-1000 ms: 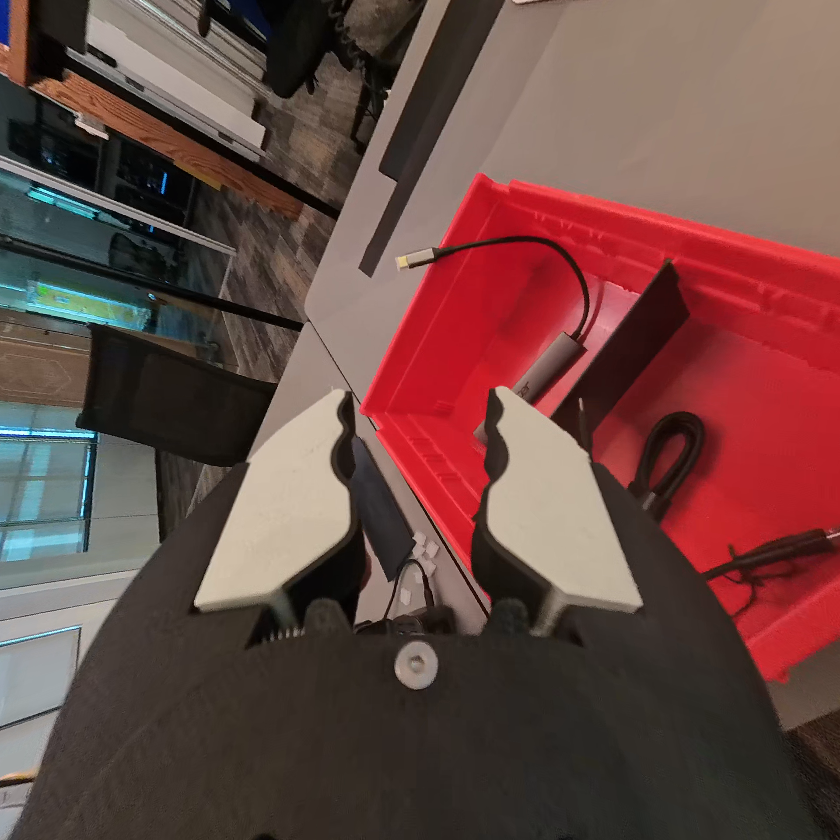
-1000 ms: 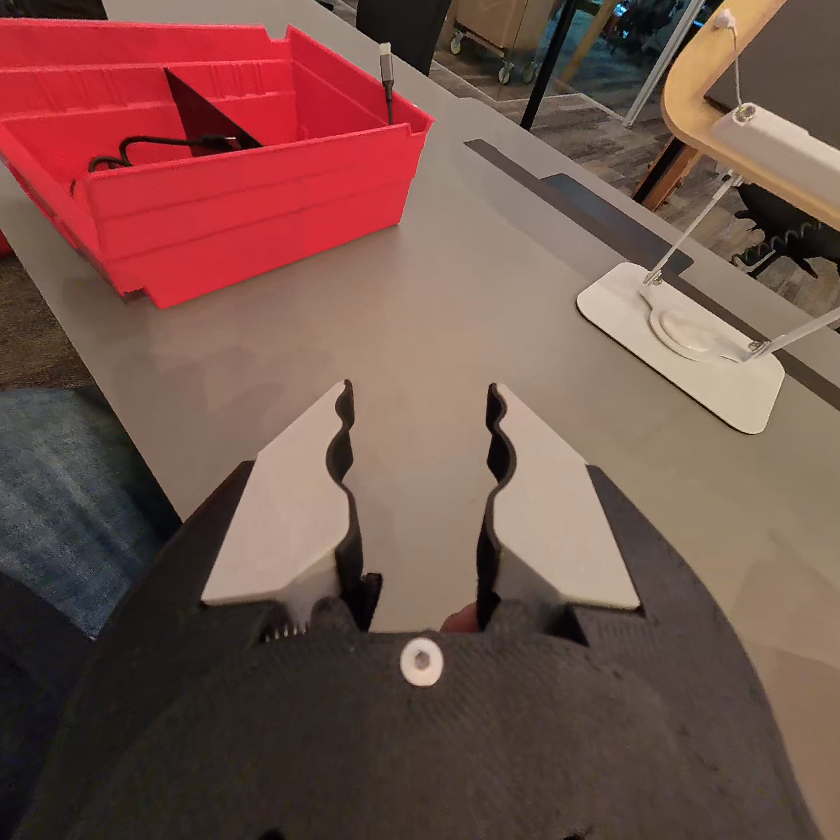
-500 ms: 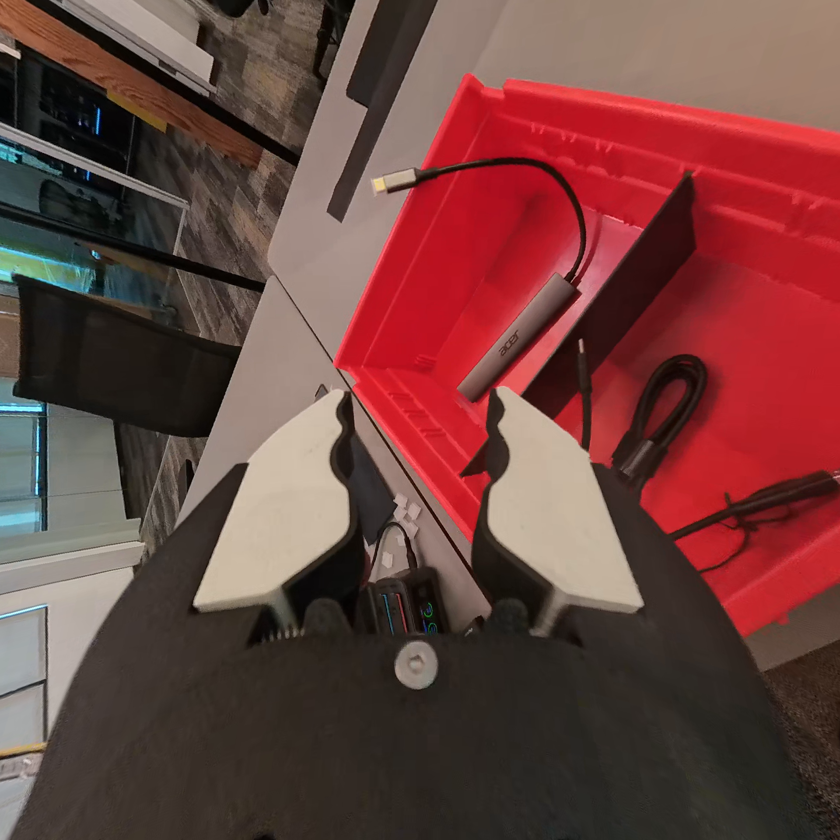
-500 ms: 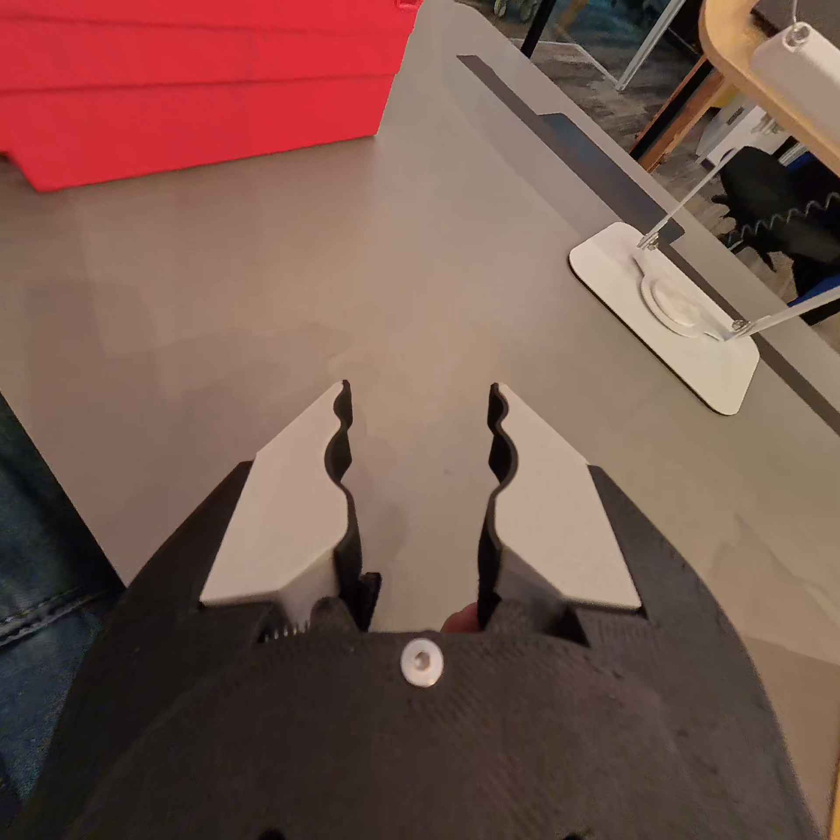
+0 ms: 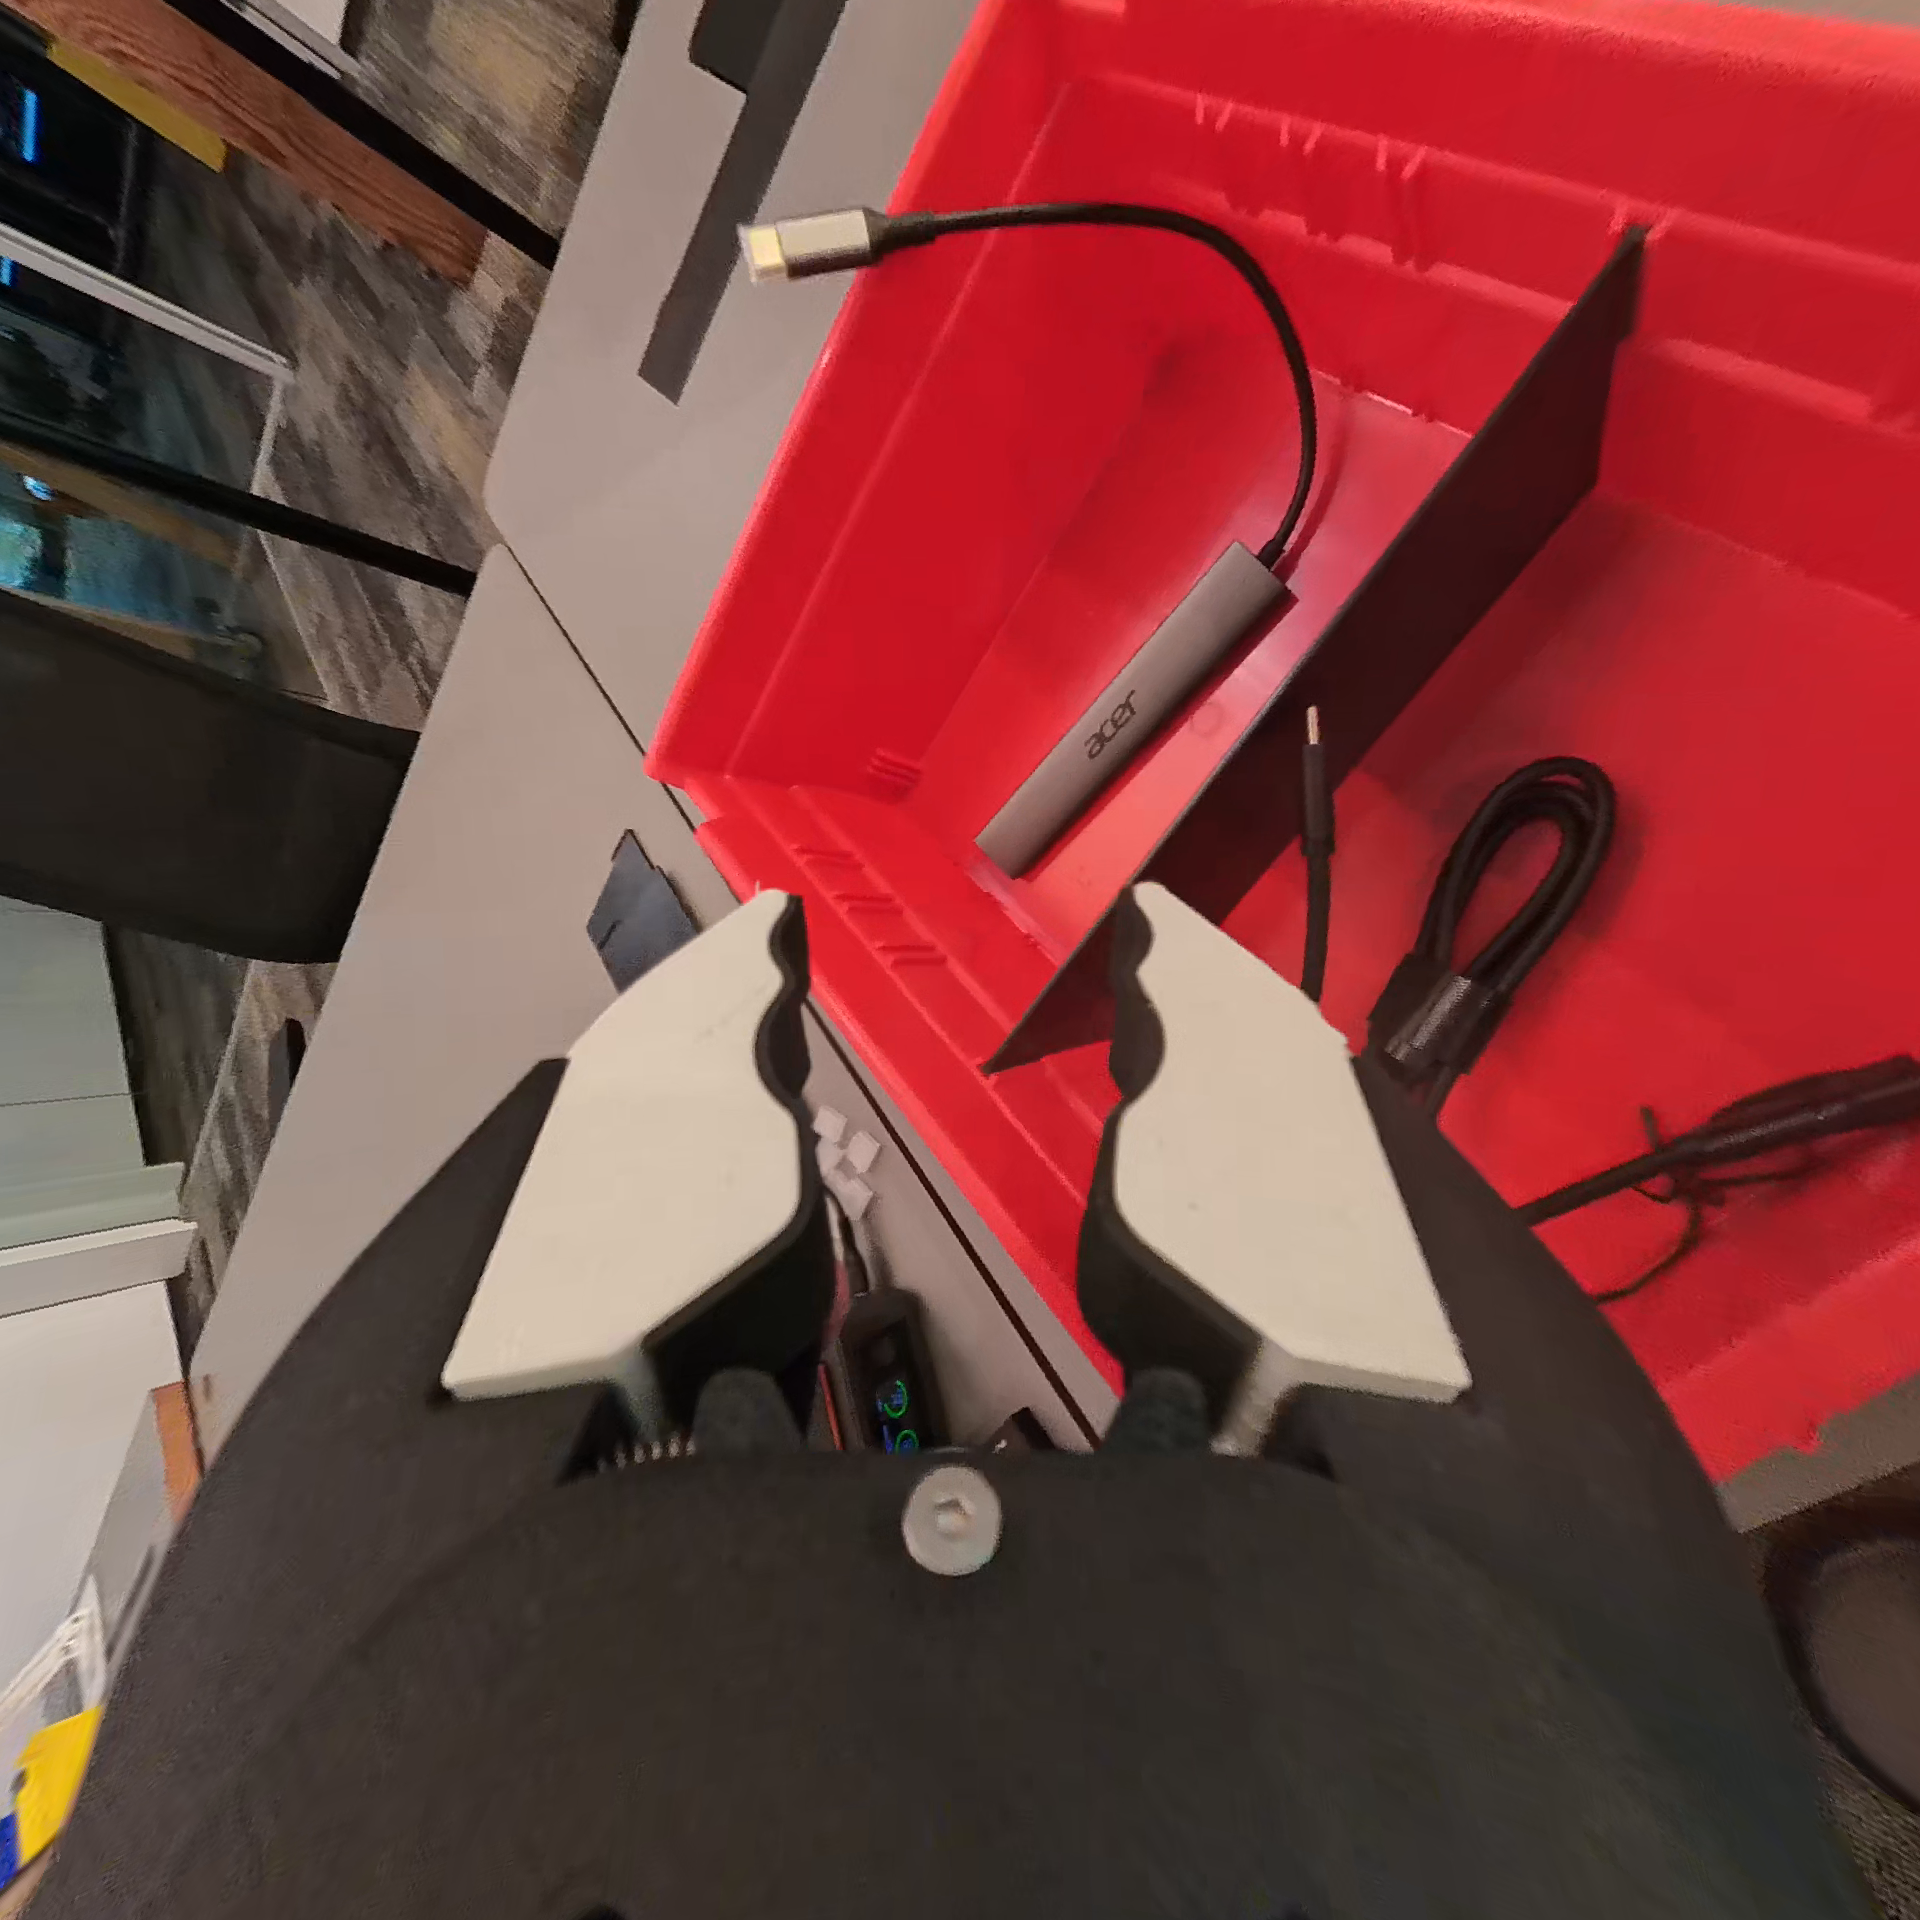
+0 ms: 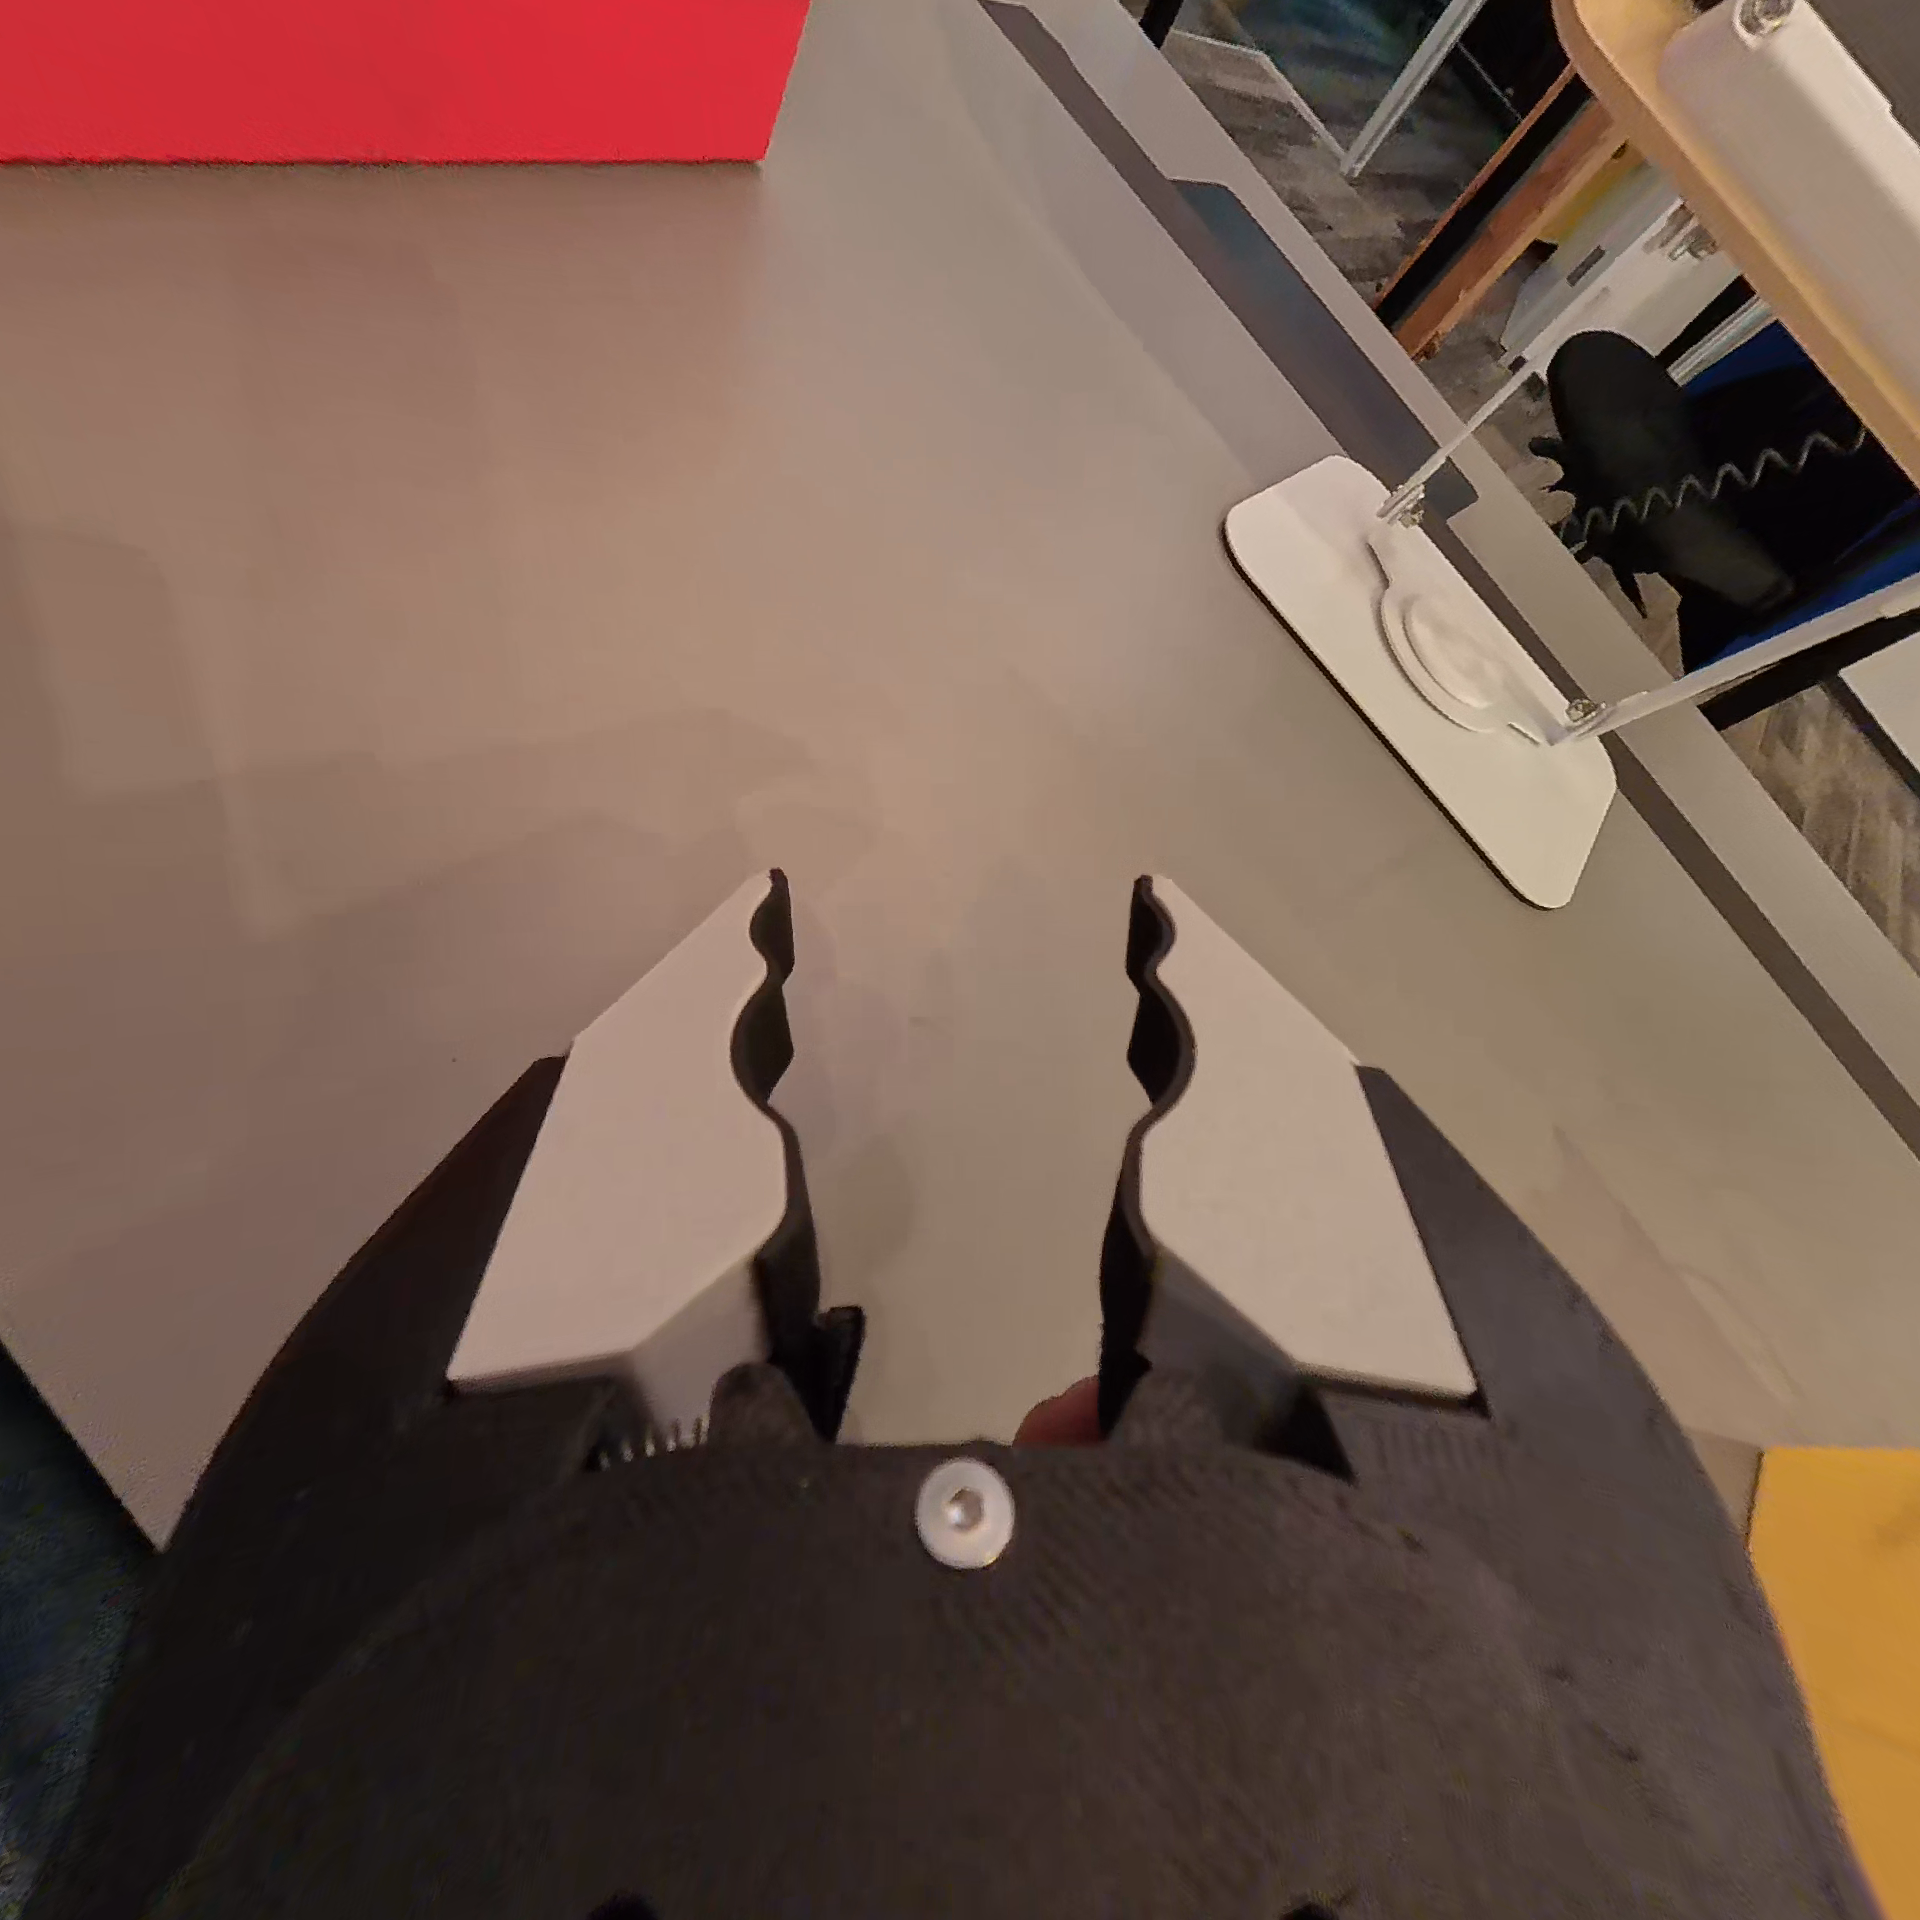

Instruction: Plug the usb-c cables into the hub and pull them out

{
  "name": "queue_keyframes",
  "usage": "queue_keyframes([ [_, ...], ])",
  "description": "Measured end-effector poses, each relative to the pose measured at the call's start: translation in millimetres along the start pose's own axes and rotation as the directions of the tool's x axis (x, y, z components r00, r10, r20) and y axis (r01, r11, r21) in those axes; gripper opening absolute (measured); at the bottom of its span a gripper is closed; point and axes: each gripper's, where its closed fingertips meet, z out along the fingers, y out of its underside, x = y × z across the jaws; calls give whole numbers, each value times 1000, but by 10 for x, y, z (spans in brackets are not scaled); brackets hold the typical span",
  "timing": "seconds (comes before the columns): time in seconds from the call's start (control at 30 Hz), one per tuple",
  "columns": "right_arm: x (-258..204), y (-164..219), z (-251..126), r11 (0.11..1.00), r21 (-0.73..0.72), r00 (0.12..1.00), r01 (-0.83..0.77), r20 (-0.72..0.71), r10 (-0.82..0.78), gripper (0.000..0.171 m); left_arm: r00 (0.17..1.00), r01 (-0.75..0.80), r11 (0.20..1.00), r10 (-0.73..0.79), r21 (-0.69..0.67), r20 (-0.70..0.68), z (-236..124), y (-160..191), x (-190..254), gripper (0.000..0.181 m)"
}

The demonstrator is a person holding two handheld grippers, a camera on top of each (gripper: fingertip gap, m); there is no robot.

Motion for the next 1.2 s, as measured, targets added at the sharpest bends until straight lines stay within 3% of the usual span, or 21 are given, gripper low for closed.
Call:
queue_keyframes([
  [0.4,69,68,21,998,-27,997,50,-49,-52,65,1000,-4,1000,4,10,-23,168,-37,122,55],
  [0.73,115,216,-86,997,-54,995,61,-72,-65,65,999,-45,998,45,46,-5,220,-308,134,55],
  [1.2,-19,109,-38,995,-21,995,102,-17,-102,66,998,-46,998,45,39,42,60,-283,32,54],
])
